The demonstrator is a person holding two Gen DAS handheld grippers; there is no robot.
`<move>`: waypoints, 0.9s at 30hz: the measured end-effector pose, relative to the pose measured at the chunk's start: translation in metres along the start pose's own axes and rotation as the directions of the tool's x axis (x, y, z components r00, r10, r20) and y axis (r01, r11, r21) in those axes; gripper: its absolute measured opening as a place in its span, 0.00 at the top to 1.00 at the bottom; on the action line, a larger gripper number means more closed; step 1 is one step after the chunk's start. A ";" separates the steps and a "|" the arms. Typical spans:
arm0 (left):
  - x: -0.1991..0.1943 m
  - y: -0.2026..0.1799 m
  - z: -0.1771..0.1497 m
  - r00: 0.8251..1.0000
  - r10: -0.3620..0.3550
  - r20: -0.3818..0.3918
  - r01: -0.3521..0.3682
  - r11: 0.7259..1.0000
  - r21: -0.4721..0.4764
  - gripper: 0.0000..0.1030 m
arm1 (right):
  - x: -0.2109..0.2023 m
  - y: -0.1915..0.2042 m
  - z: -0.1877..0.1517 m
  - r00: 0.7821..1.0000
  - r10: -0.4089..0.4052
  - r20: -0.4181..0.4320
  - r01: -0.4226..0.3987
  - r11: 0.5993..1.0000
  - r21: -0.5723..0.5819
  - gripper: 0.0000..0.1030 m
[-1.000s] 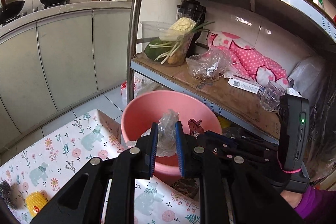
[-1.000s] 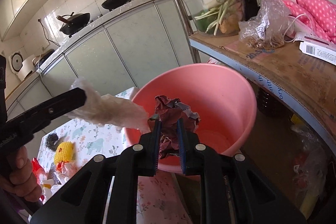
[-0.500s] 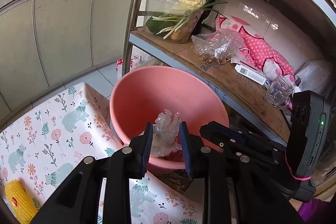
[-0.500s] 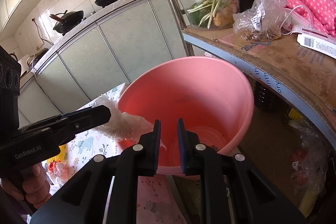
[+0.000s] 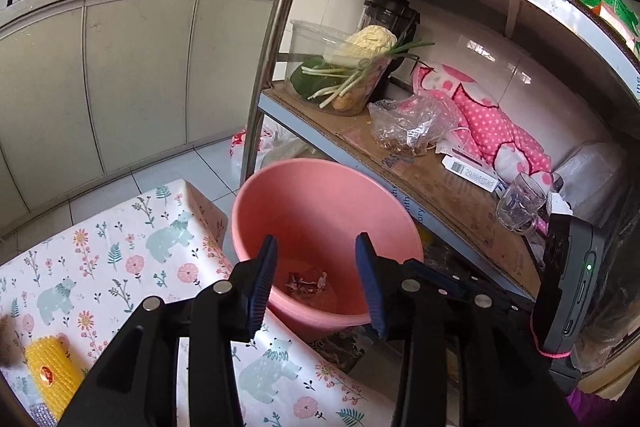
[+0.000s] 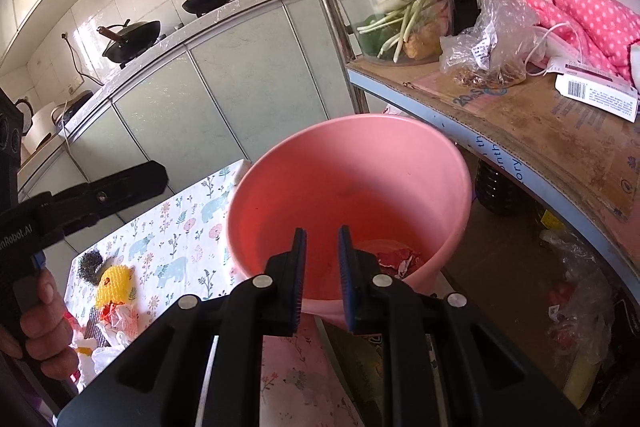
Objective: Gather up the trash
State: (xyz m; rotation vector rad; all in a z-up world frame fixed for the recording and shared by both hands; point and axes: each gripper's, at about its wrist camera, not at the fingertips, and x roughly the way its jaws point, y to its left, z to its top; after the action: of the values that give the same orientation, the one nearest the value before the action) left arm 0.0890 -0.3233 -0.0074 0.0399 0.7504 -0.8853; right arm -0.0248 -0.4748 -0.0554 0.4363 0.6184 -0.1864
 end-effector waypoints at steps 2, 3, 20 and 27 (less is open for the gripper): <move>-0.011 0.003 -0.002 1.000 0.014 0.012 -0.014 1.000 -0.013 0.62 | -0.003 0.004 0.000 1.000 0.008 0.004 -0.008 1.000 -0.009 0.84; -0.017 0.005 -0.003 1.000 0.021 0.017 -0.021 1.000 -0.016 0.62 | -0.005 0.007 -0.001 1.000 0.009 0.006 -0.009 1.000 -0.016 0.84; -0.170 0.078 -0.047 0.945 0.258 0.203 -0.237 0.964 -0.123 0.62 | -0.031 0.077 -0.013 0.996 0.090 0.012 -0.086 0.978 -0.190 0.75; -0.227 0.125 -0.077 0.887 0.402 0.229 -0.350 0.907 -0.234 0.62 | -0.030 0.107 -0.023 0.991 0.129 -0.019 -0.130 0.956 -0.265 0.75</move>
State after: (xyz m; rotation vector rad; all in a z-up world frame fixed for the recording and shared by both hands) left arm 0.0430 -0.0608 0.0403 -0.0987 0.5374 -0.4309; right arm -0.0291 -0.3672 -0.0180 0.2160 0.6046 0.0230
